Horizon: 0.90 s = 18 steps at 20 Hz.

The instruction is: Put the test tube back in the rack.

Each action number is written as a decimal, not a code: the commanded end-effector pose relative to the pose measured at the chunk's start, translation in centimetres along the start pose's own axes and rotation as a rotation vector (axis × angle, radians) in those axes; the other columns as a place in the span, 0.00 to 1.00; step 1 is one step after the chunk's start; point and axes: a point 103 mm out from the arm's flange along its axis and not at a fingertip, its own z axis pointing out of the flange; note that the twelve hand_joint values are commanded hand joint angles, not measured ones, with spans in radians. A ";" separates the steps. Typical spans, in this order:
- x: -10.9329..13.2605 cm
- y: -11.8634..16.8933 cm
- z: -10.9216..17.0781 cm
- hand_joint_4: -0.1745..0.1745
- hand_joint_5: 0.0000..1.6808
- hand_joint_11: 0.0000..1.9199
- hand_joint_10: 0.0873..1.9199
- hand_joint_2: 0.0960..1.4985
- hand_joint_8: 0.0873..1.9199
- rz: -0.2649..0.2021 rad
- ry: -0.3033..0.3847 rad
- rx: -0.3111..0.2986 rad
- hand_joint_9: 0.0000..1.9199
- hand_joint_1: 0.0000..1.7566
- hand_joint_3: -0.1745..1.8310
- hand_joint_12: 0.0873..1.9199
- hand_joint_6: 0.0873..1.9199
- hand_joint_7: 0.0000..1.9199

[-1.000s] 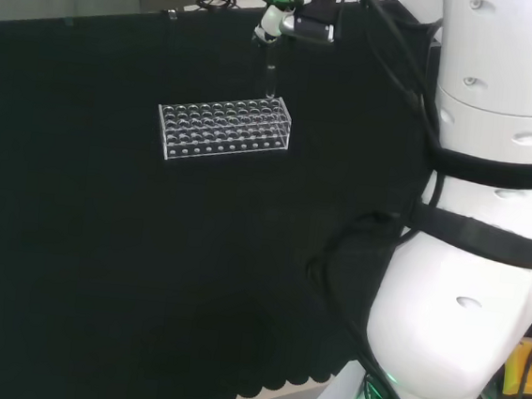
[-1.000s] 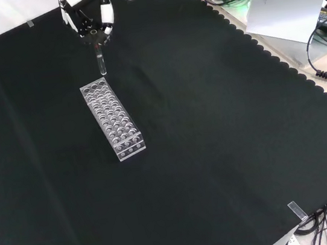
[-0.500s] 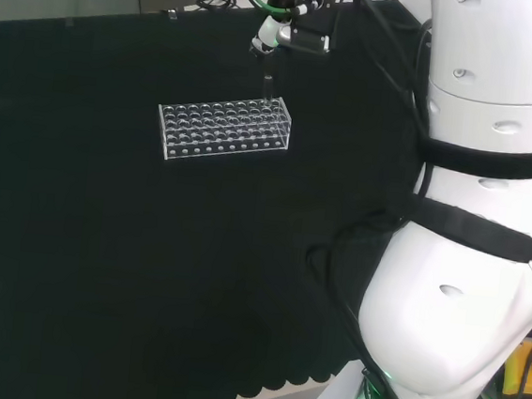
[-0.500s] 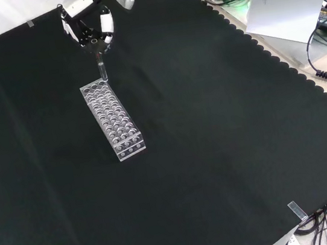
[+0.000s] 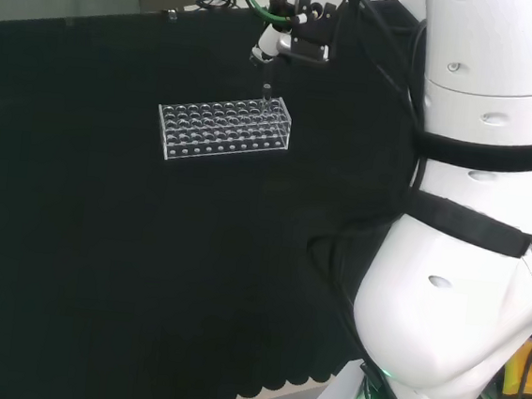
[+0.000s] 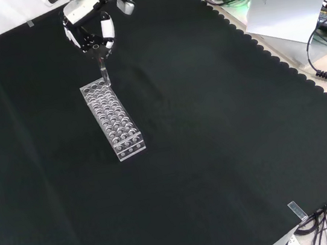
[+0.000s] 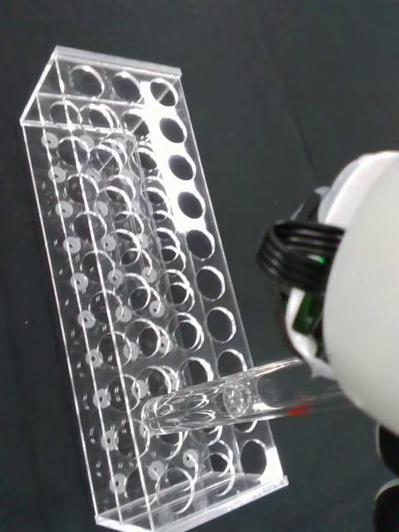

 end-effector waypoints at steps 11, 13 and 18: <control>-0.2 0.4 0.4 0.00 0.94 0.56 0.03 0.34 0.07 0.013 -0.017 0.008 0.92 0.71 0.43 0.54 0.00 0.98; -0.2 0.5 0.5 0.00 0.94 0.56 0.03 0.34 0.07 0.016 -0.020 0.014 0.92 0.71 0.43 0.54 0.00 0.98; -0.3 0.7 0.6 0.00 0.94 0.56 0.03 0.34 0.07 0.024 -0.017 0.018 0.92 0.71 0.43 0.54 0.00 0.98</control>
